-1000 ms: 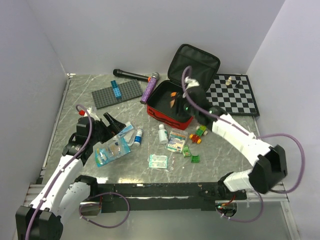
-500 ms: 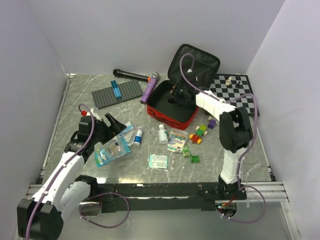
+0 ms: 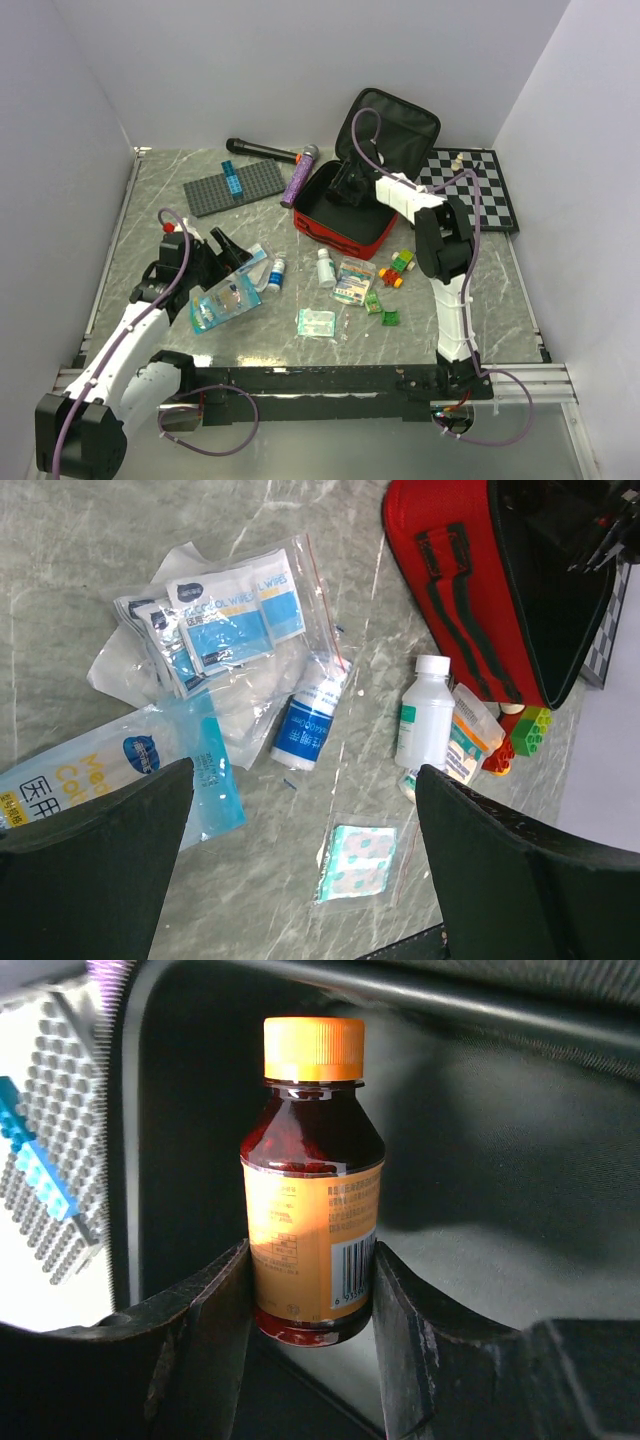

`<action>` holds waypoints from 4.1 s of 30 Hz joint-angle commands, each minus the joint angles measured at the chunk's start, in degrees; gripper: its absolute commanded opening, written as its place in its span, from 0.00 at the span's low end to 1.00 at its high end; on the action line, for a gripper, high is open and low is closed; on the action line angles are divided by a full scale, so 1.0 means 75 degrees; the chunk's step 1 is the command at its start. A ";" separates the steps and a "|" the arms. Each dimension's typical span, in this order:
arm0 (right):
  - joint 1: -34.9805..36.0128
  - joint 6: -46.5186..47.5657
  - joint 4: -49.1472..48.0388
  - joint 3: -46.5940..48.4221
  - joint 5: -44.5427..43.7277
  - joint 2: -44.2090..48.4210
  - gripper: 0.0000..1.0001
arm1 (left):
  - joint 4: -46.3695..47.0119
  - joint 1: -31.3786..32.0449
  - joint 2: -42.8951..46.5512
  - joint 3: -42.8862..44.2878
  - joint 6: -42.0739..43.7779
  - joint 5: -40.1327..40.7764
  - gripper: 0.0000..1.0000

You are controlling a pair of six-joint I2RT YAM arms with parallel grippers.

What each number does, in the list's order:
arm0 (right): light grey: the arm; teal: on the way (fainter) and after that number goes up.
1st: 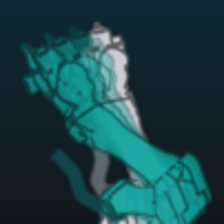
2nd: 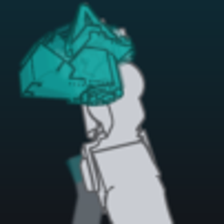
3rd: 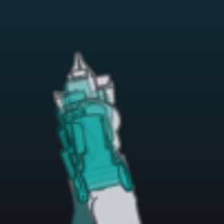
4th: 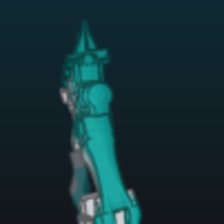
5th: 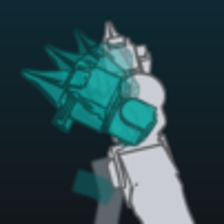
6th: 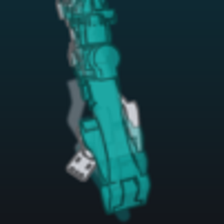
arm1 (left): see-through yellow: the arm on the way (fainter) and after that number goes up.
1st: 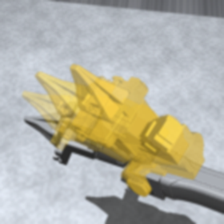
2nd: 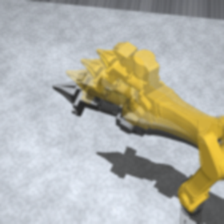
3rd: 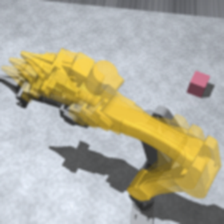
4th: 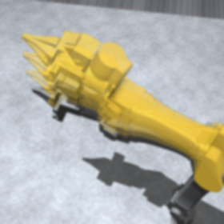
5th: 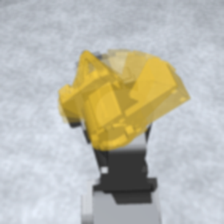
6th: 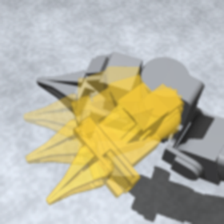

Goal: Organize the medicine kit

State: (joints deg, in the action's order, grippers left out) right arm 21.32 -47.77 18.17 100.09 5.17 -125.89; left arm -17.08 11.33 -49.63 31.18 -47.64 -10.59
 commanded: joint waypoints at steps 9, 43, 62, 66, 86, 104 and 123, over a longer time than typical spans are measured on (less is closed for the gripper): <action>0.0063 -0.0896 0.0003 0.1220 0.0588 -0.0734 0.58 | 0.0168 0.0001 -0.0227 0.0155 0.0035 -0.0018 0.96; 0.2921 0.3697 0.0247 -0.4039 -0.2306 0.5545 0.90 | 0.0285 0.0001 0.0277 0.0038 -0.0059 -0.0030 0.96; 0.3028 0.3756 0.0542 -0.4534 -0.1581 0.4153 0.78 | 0.0485 0.0001 0.0488 -0.0231 -0.0340 -0.0018 0.96; 0.2946 0.3674 0.0612 -0.4393 -0.1264 0.3743 0.75 | 0.0449 0.0001 0.0453 -0.0255 -0.0305 -0.0041 0.96; 0.2864 0.3393 0.0706 -0.4346 -0.0374 0.3973 0.49 | 0.0485 -0.0011 0.0347 -0.0278 -0.0223 -0.0112 0.96; 0.0217 0.0675 -0.1602 -0.4546 0.0822 0.5268 0.43 | 0.0321 0.0001 0.0312 -0.0079 -0.0117 -0.0147 0.97; -0.0194 -0.0205 -0.0971 -0.1324 -0.0091 0.1223 0.42 | 0.0227 -0.0011 0.0101 0.0003 0.0024 0.0052 0.96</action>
State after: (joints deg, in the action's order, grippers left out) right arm 20.71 -47.42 10.35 84.86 6.48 -113.56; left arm -15.79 11.33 -48.23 29.26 -48.71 -10.68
